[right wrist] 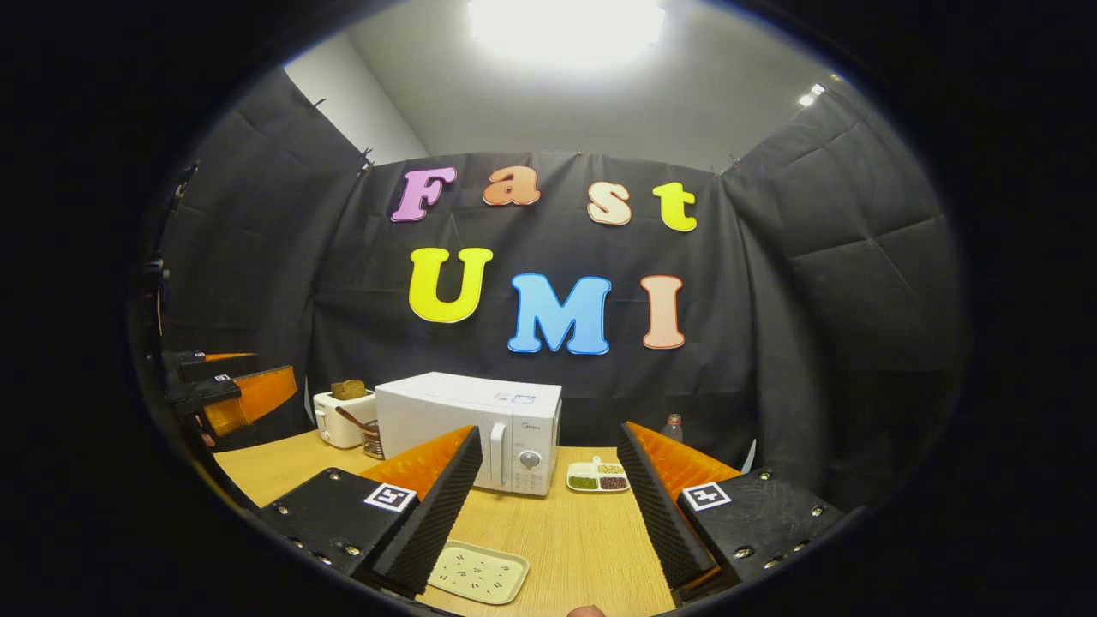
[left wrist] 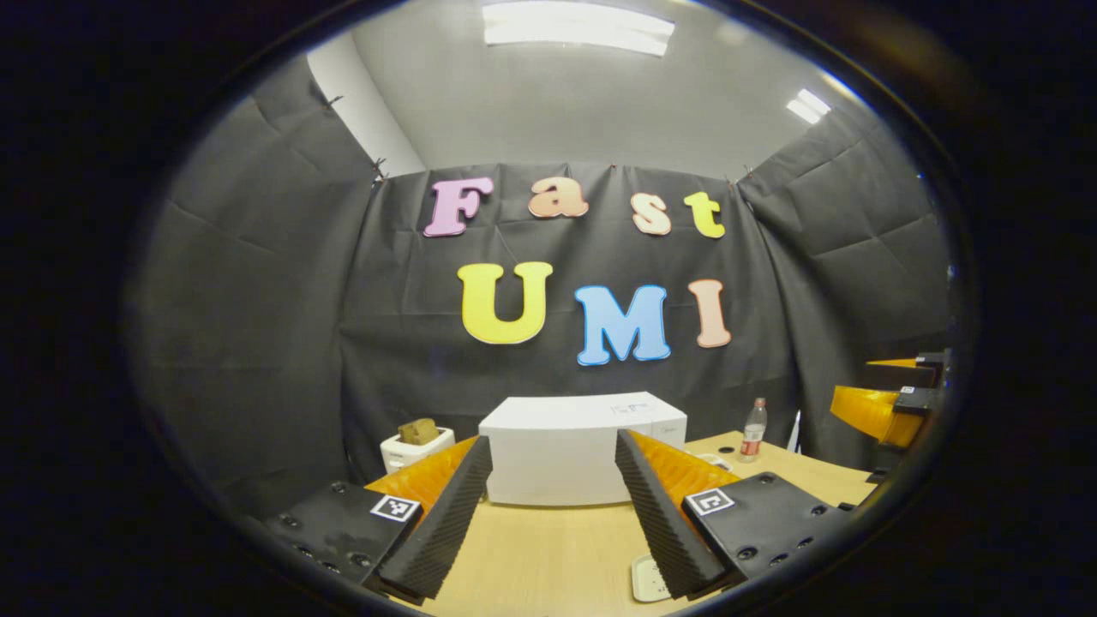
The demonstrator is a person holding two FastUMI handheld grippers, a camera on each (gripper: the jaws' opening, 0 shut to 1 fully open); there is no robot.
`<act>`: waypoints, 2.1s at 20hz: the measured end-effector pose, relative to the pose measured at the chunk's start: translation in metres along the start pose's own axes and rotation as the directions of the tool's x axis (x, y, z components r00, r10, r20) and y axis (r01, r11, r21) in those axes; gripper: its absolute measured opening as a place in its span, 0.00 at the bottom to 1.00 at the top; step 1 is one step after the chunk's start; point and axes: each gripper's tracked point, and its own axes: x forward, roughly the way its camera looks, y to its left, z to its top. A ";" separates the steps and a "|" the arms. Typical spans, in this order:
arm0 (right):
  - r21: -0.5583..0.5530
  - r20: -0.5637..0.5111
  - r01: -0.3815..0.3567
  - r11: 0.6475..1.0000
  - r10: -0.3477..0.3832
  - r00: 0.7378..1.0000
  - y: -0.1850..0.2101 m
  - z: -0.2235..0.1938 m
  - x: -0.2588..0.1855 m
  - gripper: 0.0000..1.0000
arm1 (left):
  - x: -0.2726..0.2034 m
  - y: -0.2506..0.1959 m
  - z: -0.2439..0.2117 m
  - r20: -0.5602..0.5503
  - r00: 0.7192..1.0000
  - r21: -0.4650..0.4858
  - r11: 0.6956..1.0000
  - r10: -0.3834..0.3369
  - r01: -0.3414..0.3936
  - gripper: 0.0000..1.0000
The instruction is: Open the microwave oven with the left hand, put the food in, and close the microwave oven.
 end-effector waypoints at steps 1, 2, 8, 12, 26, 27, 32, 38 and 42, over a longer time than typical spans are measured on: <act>0.001 0.005 -0.001 1.000 0.001 1.000 0.001 0.002 0.000 0.97 | -0.001 0.001 0.002 0.002 1.000 0.000 1.000 0.004 -0.004 1.00; 0.002 0.008 -0.002 1.000 0.002 1.000 0.000 0.002 -0.001 0.97 | -0.002 0.002 0.002 0.003 1.000 -0.001 1.000 0.005 -0.005 0.97; 0.002 0.042 0.003 1.000 -0.003 0.999 -0.006 0.014 -0.005 0.97 | 0.002 0.007 0.002 -0.011 1.000 0.016 1.000 0.026 -0.026 0.96; 0.005 0.043 0.005 1.000 -0.005 0.999 -0.010 0.014 -0.001 0.97 | -0.002 0.007 0.004 -0.001 0.999 -0.007 0.999 0.036 -0.036 0.94; 0.043 0.026 -0.036 0.998 0.035 0.999 0.005 0.011 0.007 0.97 | -0.003 0.010 0.020 0.033 0.998 0.015 0.998 0.055 -0.055 0.96; 0.044 0.025 -0.035 0.998 0.034 0.999 0.005 0.012 0.008 0.97 | -0.004 0.010 0.020 0.032 0.998 0.009 0.998 0.057 -0.057 0.95; 0.057 0.054 -0.034 0.998 0.031 0.998 0.007 0.023 0.013 0.97 | -0.003 0.014 0.023 0.037 0.997 0.013 0.998 0.065 -0.065 0.94; 0.058 0.056 -0.040 0.997 0.037 0.998 0.007 0.023 0.014 0.97 | -0.002 0.011 0.028 0.045 0.997 0.019 0.998 0.060 -0.061 0.96; 0.060 0.056 -0.029 0.998 0.026 0.998 0.001 0.023 0.013 0.97 | 0.000 0.008 0.022 0.035 0.998 0.008 0.998 0.057 -0.057 0.96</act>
